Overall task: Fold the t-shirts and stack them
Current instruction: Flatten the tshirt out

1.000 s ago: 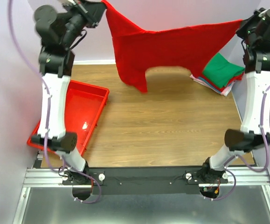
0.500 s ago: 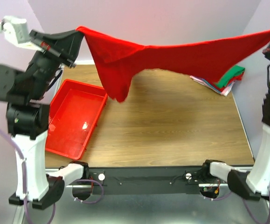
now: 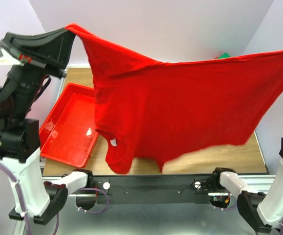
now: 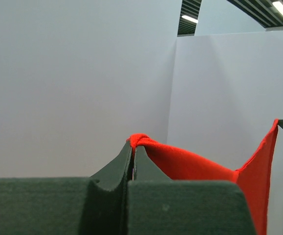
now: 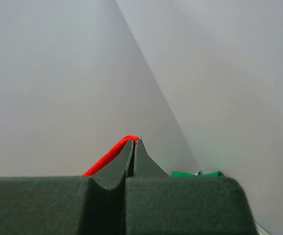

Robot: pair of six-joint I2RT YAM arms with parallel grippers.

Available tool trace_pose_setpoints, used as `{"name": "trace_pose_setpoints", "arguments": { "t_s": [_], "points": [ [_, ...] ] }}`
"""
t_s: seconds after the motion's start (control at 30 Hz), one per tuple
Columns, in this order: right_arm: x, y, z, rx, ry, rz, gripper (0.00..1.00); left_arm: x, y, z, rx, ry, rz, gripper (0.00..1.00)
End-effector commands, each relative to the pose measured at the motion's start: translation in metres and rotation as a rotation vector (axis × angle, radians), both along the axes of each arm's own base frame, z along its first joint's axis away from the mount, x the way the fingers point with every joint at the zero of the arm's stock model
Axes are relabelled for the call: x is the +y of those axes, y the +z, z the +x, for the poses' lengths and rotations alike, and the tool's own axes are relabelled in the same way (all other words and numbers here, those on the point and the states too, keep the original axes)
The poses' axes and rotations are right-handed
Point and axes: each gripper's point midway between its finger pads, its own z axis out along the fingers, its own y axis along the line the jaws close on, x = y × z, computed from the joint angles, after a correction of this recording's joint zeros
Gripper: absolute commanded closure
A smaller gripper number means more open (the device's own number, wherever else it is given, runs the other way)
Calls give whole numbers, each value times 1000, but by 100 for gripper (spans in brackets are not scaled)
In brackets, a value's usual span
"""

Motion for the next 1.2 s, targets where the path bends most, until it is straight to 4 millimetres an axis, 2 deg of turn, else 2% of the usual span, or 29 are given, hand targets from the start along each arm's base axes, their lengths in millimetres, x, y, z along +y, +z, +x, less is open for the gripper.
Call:
{"name": "trace_pose_setpoints", "arguments": {
  "t_s": [0.0, 0.07, 0.13, 0.17, 0.2, 0.23, 0.27, 0.3, 0.33, 0.37, 0.4, 0.43, 0.47, 0.5, 0.53, 0.57, 0.6, 0.63, 0.67, 0.7, 0.77, 0.83, 0.87, 0.9, 1.03, 1.07, 1.1, 1.13, 1.17],
  "points": [
    [-24, -17, 20, 68, -124, 40, 99, -15, -14, 42, 66, -50, 25, 100],
    [-32, -35, 38, 124, -158, 59, 99, -22, -28, 73, 107, -59, 39, 100],
    [-37, -57, 64, 192, -176, 74, 99, -32, -64, 124, 219, -73, 60, 100],
    [-41, -69, 75, 224, -188, 84, 99, -37, -76, 141, 252, -79, 69, 100],
    [-46, -97, 98, 300, -209, 99, 99, -42, -89, 160, 285, -80, 77, 100],
    [-49, -110, 111, 326, -220, 105, 99, -49, -116, 199, 349, -64, 95, 100],
    [-54, -147, 137, 420, -237, 111, 99, -61, -129, 216, 374, -76, 110, 100],
    [-55, -156, 142, 431, -241, 114, 99, -70, -144, 236, 409, -80, 123, 100],
    [-58, -185, 166, 498, -241, 116, 99, -79, -160, 255, 443, -91, 137, 100],
    [-59, -197, 180, 498, -237, 126, 99, -98, -191, 294, 509, -106, 160, 100],
    [-61, -242, 206, 595, -240, 128, 99, -104, -209, 314, 551, -98, 162, 100],
    [-63, -260, 218, 625, -239, 132, 99, -111, -225, 332, 581, -102, 172, 100],
    [-65, -277, 233, 635, -241, 149, 99, -122, -262, 369, 645, -86, 187, 100],
    [-68, -298, 244, 674, -244, 153, 99, -126, -279, 385, 675, -69, 186, 100],
    [-71, -339, 265, 758, -251, 154, 99, -130, -297, 399, 700, -68, 185, 95],
    [-73, -353, 277, 781, -239, 157, 96, -136, -329, 422, 742, -57, 186, 63],
    [-74, -369, 288, 817, -221, 155, 84, -138, -344, 430, 758, -52, 185, 45],
    [-73, -387, 299, 857, -200, 151, 44, -141, -356, 436, 775, -52, 183, 31],
    [-72, -408, 315, 900, -172, 144, 30, -144, -377, 442, 801, -53, 191, 12],
    [-71, -425, 325, 934, -152, 141, 19, -146, -380, 441, 799, -55, 195, 10],
    [-65, -430, 330, 948, -107, 130, 14, -151, -401, 435, 842, -60, 221, 9],
    [-61, -429, 329, 952, -82, 126, 10, -158, -407, 423, 849, -71, 250, 9],
    [-58, -429, 328, 953, -63, 123, 10, -160, -396, 413, 834, -80, 256, 9],
    [-56, -426, 322, 957, -53, 111, 9, -162, -416, 406, 879, -87, 277, 9],
    [-40, -418, 300, 965, 34, 98, 7, -169, -437, 366, 950, -88, 349, 9],
    [-34, -420, 294, 976, 63, 100, 7, -166, -433, 352, 969, -76, 363, 9],
    [-24, -420, 290, 975, 123, 106, 6, -170, -451, 338, 1015, -75, 401, 9],
    [-16, -424, 279, 990, 160, 115, 6, -166, -458, 332, 1045, -43, 411, 9],
    [0, -430, 272, 1007, 239, 138, 6, -161, -474, 314, 1119, -32, 435, 9]
  ]
}}
